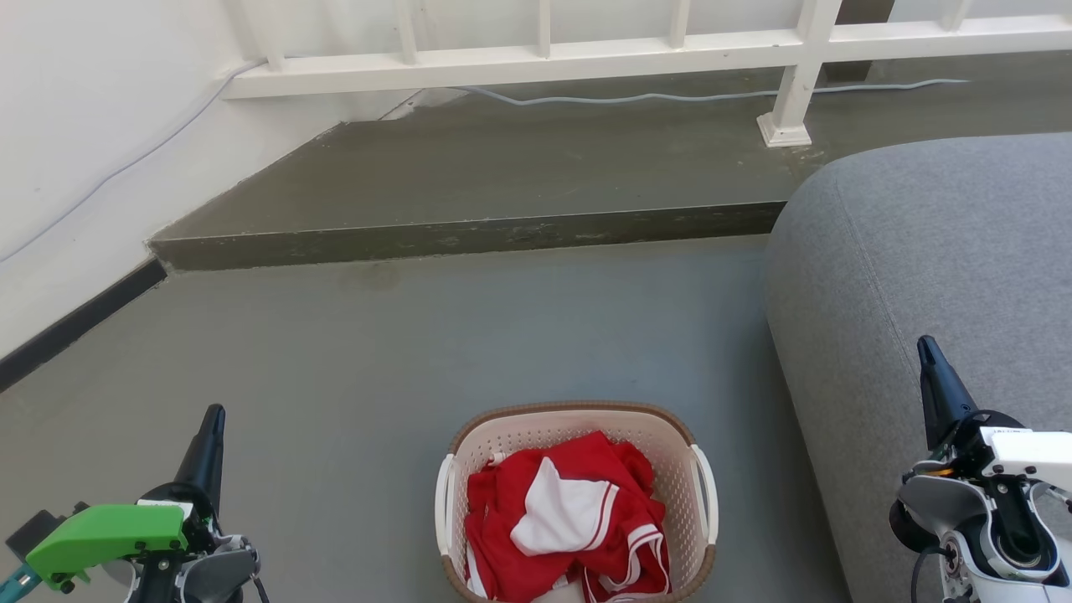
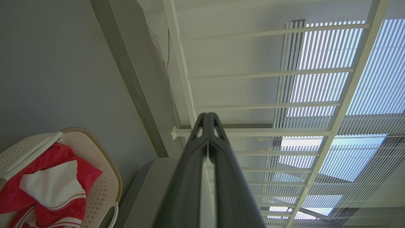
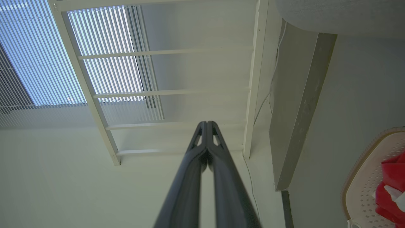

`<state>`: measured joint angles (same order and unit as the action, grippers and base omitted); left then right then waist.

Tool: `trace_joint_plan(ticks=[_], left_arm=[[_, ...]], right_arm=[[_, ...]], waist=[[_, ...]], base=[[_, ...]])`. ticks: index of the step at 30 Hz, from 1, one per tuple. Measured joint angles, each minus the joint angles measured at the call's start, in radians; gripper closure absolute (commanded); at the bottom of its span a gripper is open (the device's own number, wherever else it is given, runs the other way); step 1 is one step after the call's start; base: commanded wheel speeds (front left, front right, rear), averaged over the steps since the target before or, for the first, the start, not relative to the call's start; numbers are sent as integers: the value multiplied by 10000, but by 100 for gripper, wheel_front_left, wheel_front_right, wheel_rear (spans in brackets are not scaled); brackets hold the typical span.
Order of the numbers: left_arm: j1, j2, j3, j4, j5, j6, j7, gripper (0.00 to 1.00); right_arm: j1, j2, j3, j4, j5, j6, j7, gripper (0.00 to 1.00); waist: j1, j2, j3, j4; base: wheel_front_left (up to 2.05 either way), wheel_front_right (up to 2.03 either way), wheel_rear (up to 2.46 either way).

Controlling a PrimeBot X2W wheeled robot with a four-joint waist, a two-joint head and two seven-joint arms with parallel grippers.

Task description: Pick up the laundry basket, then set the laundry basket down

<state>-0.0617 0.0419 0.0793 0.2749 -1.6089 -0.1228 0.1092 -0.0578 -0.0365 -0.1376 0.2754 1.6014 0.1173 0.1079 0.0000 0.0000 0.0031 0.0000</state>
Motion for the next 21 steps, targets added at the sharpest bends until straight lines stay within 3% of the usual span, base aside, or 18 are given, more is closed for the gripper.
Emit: trace_joint_plan(ticks=[15, 16, 21], left_arm=[[0, 0, 2, 0, 0, 0, 0, 100], [0, 0, 2, 0, 0, 0, 0, 0], [329, -151, -104, 502, 0, 12, -2, 0]], right_arm=[[0, 0, 0, 0, 0, 0, 0, 100], [0, 0, 0, 0, 0, 0, 0, 0], [450, 201, 25, 474, 0, -42, -4, 0]], waist=[[0, 0, 0, 0], [0, 0, 0, 0], [0, 0, 1, -1]], base=[[0, 0, 0], [0, 0, 0], [0, 0, 0]])
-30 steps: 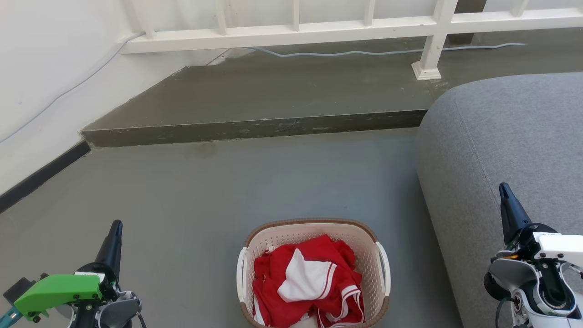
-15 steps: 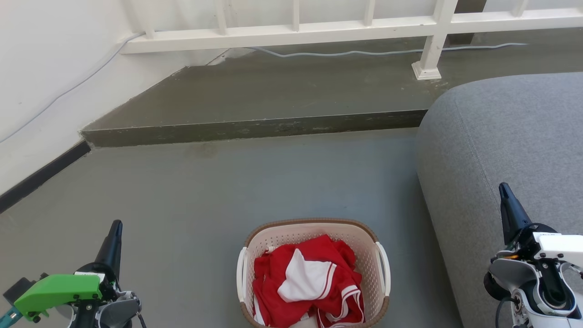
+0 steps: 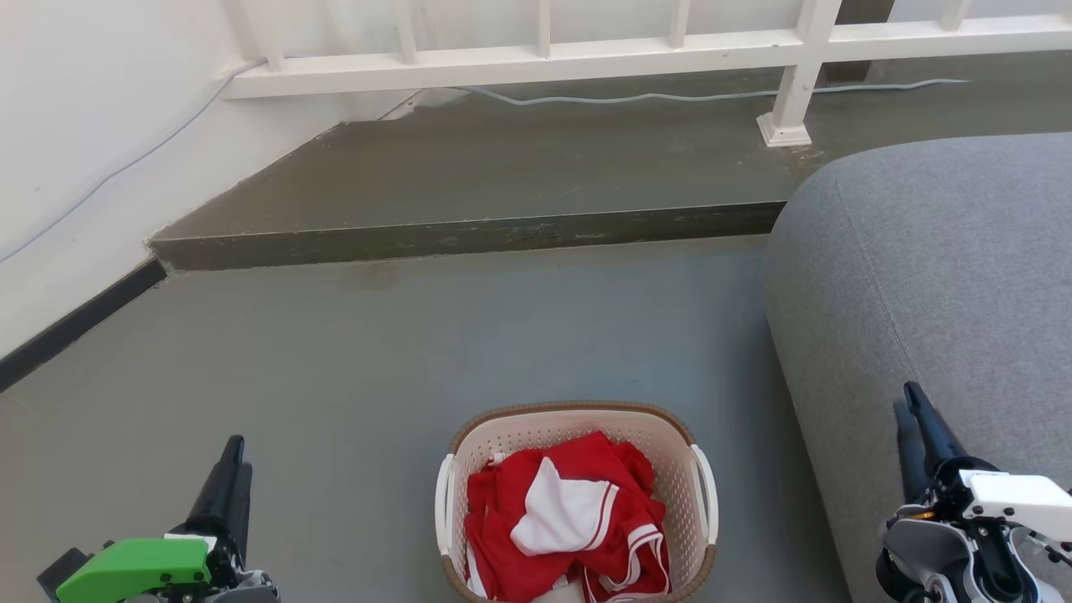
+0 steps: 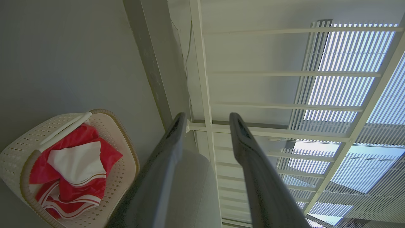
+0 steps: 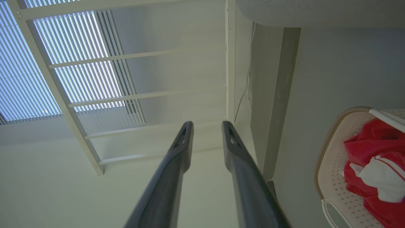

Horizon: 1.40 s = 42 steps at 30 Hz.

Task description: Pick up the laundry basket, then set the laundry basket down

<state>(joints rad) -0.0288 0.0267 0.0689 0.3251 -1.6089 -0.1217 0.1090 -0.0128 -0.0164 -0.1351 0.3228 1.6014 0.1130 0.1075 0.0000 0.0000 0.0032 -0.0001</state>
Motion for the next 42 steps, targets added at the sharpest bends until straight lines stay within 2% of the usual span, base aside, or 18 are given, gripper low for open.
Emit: trace_joint_plan(ticks=[20, 34, 42], left_arm=[[70, -67, -132, -489, 307, 0, -506, 0], [-18, 309, -855, -1089, 1572, 0, -1110, 0], [-134, 658, -1411, -1266, 2717, -2, -1455, 0]], right_arm=[[19, 58, 391, -594, -58, 0, -548, 0], [-62, -263, 988, -1101, -1346, 2, -1156, 0], [-103, -562, 1434, -1164, -2617, 4, -1452, 0]], waist=[[0, 0, 36, 21], [0, 0, 88, 17], [0, 0, 124, -5]], base=[[0, 0, 0], [0, 0, 0], [0, 0, 0]])
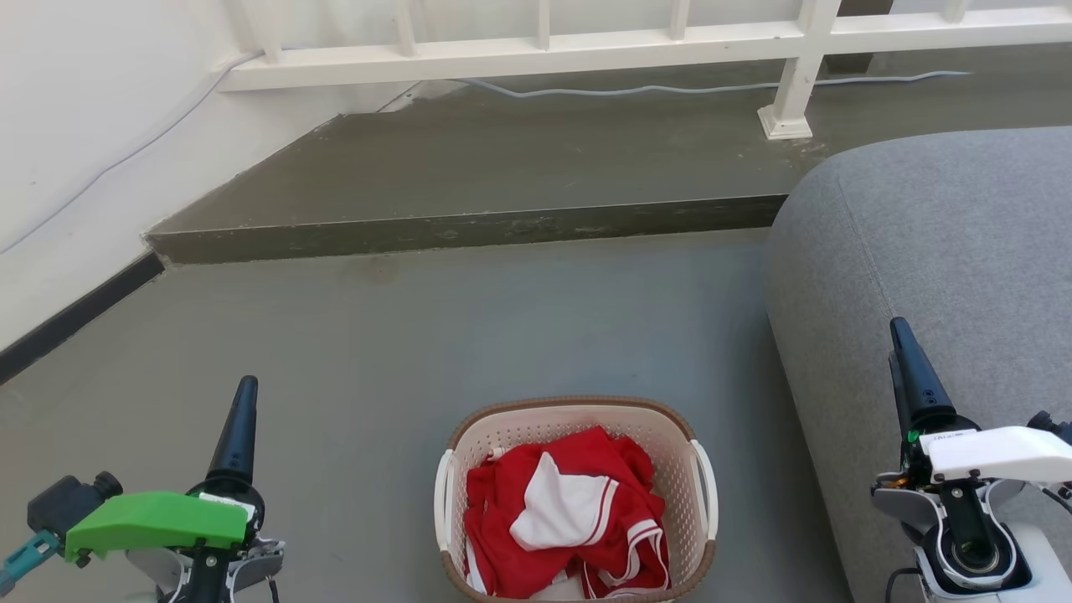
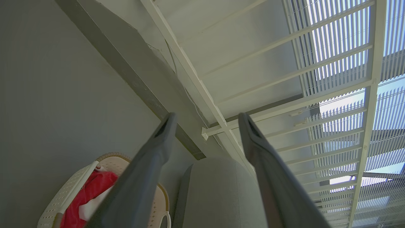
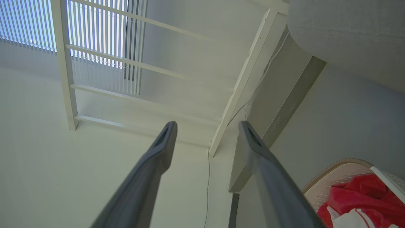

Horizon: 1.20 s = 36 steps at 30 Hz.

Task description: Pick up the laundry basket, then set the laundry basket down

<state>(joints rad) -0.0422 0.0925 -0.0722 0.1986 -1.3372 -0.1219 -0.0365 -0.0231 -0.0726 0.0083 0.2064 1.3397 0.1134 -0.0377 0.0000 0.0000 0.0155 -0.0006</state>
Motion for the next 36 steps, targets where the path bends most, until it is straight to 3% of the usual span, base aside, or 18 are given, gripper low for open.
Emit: trace_joint_plan(ticks=[6, 17, 36], left_arm=[[-16, 259, -314, -94, 771, 0, -190, 0], [-320, 516, -759, -127, 3131, 0, -546, 0], [-441, 608, -1254, -295, 6834, 341, -1231, 0]], right_arm=[[-121, -215, 245, -13, -915, 4, -161, 0], [-326, -604, 828, -100, -3377, -125, -571, 0], [-593, -834, 2000, -159, -6984, -1066, -1198, 0]], waist=[[0, 0, 20, -16], [0, 0, 56, 53], [0, 0, 111, 62]], base=[[0, 0, 0], [0, 0, 0], [0, 0, 0]])
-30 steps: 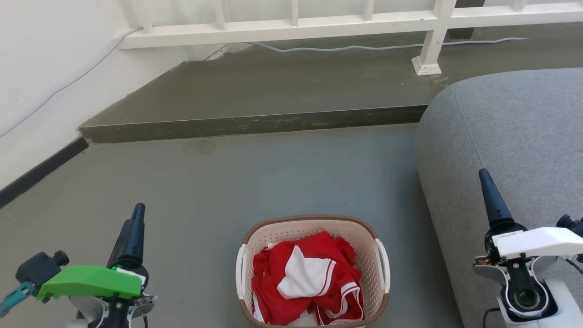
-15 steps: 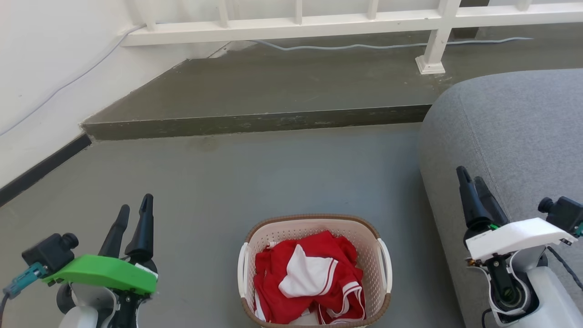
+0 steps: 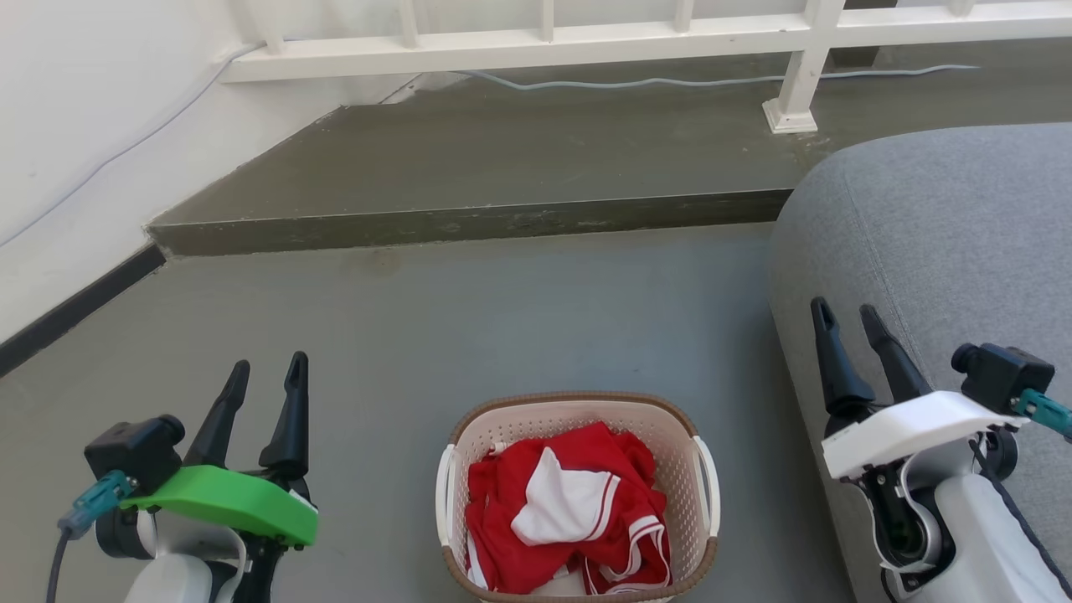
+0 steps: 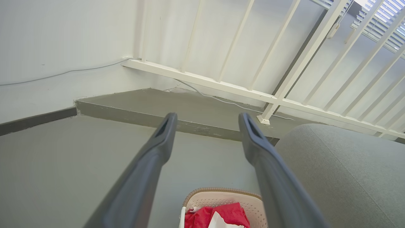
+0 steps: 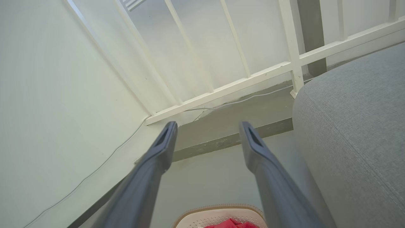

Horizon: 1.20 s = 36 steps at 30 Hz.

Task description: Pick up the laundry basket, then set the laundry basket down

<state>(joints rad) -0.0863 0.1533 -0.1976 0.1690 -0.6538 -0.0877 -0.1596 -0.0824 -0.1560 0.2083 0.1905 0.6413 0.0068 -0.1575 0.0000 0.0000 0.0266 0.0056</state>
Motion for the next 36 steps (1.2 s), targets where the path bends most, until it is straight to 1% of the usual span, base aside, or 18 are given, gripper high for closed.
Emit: trace_joint_plan(ticks=[8, 9, 13, 14, 21, 24, 27, 36], left_arm=[[-78, -81, -69, -176, 1126, 2, -282, 0], [-96, -92, -79, -186, 1285, 2, -311, 0], [-150, -115, -127, -238, 1835, 2, -458, 0], [-150, -119, -138, -245, 1969, 2, -510, 0], [-152, -165, -221, -422, 3043, 0, -796, 0], [-152, -176, -249, -479, 3453, -4, -895, 0], [-152, -228, -251, -485, 3676, -10, -922, 0], [-152, -393, -79, -476, 3707, -105, -922, 0]], right_arm=[[-177, 12, 267, -238, -1210, -192, -303, 0], [-178, 12, 299, -263, -1361, -267, -334, 0], [-181, 12, 431, -326, -1921, -280, -460, 0], [-183, 12, 472, -336, -2098, -349, -506, 0], [-236, 10, 692, -422, -3168, -527, -765, 0], [-297, 8, 784, -460, -3584, -541, -890, 0], [-321, 10, 802, -493, -3699, -541, -917, 0], [-321, 77, 692, -504, -3754, -539, -926, 0]], waist=[[0, 0, 18, -27], [0, 0, 18, -28], [0, 0, 15, -30], [0, 0, 14, -30], [0, 0, -14, -29], [0, 0, -29, -30], [0, 0, -34, -31], [0, 0, 18, -42]], base=[[0, 0, 0], [0, 0, 0], [0, 0, 0], [0, 0, 0], [0, 0, 0], [0, 0, 0], [0, 0, 0], [0, 0, 0]])
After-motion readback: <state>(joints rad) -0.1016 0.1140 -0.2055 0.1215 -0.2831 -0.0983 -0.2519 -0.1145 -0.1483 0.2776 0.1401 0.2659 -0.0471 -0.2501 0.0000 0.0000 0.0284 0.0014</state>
